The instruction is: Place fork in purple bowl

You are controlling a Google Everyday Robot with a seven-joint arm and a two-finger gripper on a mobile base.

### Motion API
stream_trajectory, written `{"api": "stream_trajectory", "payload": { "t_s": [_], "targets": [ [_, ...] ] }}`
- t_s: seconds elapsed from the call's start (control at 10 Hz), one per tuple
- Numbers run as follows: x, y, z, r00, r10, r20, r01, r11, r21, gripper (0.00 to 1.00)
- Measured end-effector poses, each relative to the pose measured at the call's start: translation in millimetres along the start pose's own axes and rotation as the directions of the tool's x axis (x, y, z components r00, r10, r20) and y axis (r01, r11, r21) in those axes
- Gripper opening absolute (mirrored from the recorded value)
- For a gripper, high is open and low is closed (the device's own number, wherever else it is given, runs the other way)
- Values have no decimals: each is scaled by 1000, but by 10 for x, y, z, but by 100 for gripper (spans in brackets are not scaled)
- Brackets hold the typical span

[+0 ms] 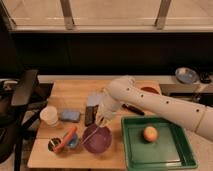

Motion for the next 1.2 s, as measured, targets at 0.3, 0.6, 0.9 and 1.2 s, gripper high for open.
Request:
{"api": "stream_trajectory", "payload": {
  "t_s": [0.3, 0.6, 0.9, 1.2],
  "targets": [
    [-56, 30, 92, 1000, 1, 14, -1, 1000, -13, 46],
    [-96, 64, 177, 999, 5, 39, -4, 1000, -21, 61],
    [-134, 72, 255, 998, -3, 62, 5, 1000, -30, 61],
    [-149, 95, 266, 998, 3, 61, -1, 999, -34, 61]
  ]
}}
